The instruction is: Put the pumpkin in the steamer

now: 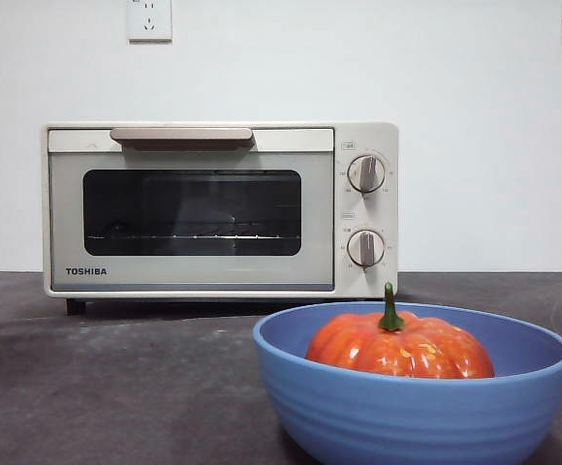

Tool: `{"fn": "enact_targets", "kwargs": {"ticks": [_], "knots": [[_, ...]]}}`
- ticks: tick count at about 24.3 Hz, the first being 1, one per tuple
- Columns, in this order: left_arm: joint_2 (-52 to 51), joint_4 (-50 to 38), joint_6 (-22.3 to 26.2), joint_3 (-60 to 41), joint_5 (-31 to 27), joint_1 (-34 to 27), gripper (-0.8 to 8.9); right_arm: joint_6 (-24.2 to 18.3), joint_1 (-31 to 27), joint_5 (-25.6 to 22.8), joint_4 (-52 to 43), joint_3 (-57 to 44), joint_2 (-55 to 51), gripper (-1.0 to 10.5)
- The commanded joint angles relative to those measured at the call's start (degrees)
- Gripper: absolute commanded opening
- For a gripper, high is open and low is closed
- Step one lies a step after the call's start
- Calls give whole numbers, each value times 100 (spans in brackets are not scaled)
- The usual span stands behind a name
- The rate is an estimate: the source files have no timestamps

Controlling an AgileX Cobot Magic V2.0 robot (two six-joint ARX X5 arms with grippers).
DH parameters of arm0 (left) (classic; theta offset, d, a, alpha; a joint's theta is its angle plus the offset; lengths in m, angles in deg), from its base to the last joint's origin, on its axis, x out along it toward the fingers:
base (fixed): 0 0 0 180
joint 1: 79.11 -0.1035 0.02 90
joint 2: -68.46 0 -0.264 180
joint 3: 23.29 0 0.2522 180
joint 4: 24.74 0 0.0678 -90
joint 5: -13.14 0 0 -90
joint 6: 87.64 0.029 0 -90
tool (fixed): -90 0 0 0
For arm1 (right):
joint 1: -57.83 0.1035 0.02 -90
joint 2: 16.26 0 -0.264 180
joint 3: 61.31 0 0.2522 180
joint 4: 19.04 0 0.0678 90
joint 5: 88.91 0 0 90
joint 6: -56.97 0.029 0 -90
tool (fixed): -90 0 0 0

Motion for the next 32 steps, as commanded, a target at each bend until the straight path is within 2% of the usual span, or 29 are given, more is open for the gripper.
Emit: {"fn": "enact_targets", "kwargs": {"ticks": [1, 8, 10, 13, 16, 19, 21, 32], "knots": [[11, -103, 33, 129, 15, 20, 16, -85, 20, -9, 90, 59, -101, 485], [17, -339, -122, 129, 15, 20, 15, -107, 20, -24, 273, 61, -177, 485], [87, -761, -293, 129, 15, 35, 16, -107, 20, -24, 271, 59, -177, 485], [409, -1893, -962, 157, 15, 164, 16, -107, 22, -22, 271, 59, -177, 485], [883, -2533, -1167, 273, 4, 334, 16, -107, 20, -20, 275, 61, -177, 485], [1377, -2933, -1198, 400, -33, 522, 16, -105, 20, -20, 273, 59, -177, 485], [1718, -3108, -1180, 490, -254, 651, 16, -105, 22, -20, 275, 61, -177, 485], [3314, -3956, -739, 981, -802, 1130, 16, -101, 20, -22, 275, 61, -177, 485]]}}
